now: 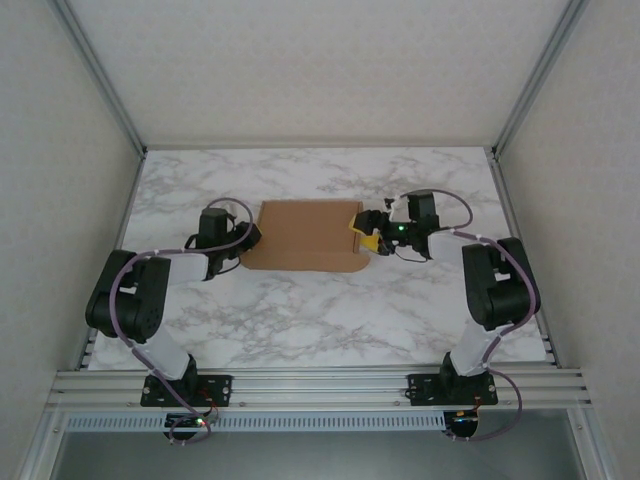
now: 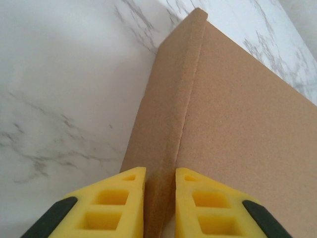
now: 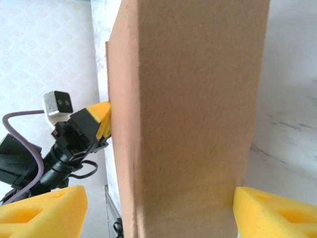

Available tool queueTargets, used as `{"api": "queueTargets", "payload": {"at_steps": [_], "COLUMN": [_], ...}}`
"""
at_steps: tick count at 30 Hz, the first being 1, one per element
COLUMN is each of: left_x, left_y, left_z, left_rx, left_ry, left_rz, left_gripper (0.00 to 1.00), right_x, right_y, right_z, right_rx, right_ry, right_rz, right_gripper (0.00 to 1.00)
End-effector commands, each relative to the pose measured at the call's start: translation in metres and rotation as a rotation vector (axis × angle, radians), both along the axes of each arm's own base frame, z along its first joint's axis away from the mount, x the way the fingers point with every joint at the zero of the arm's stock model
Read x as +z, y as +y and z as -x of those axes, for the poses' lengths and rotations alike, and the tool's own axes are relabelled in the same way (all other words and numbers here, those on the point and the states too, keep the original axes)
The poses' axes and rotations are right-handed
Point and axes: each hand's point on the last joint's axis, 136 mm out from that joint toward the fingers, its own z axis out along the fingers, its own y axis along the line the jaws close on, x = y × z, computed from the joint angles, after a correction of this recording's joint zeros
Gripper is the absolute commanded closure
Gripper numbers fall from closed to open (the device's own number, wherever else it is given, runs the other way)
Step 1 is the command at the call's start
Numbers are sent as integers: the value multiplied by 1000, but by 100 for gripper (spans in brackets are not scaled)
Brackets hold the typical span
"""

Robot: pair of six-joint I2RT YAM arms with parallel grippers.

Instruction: Fold the paper box

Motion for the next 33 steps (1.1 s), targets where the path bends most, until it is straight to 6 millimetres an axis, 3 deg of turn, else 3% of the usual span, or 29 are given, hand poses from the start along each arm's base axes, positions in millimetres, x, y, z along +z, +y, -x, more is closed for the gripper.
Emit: {"api": "queueTargets", "payload": {"at_steps": [1, 11, 18, 28, 33], "left_x": [-79, -88, -84, -86, -82], "left_y": [-3, 11, 21, 26, 25], "left_z": [83, 85, 83, 84, 81], "left_rx": [-35, -1, 36, 40, 38], "left_ry": [389, 422, 424, 441, 430], "left_rz": [-25, -46, -28, -6, -3], "left_gripper": [82, 82, 82, 82, 82], "right_x": [-18, -35, -33, -26, -22], "right_y": [-13, -32, -17, 22, 29], "right_z": [19, 9, -3, -1, -1], "right_rx": [6, -53, -25, 119, 126], "right_ry": [55, 71, 80, 86, 82], "right_rz": [36, 198, 126, 49, 37], "right_gripper": [22, 17, 17, 16, 27]}}
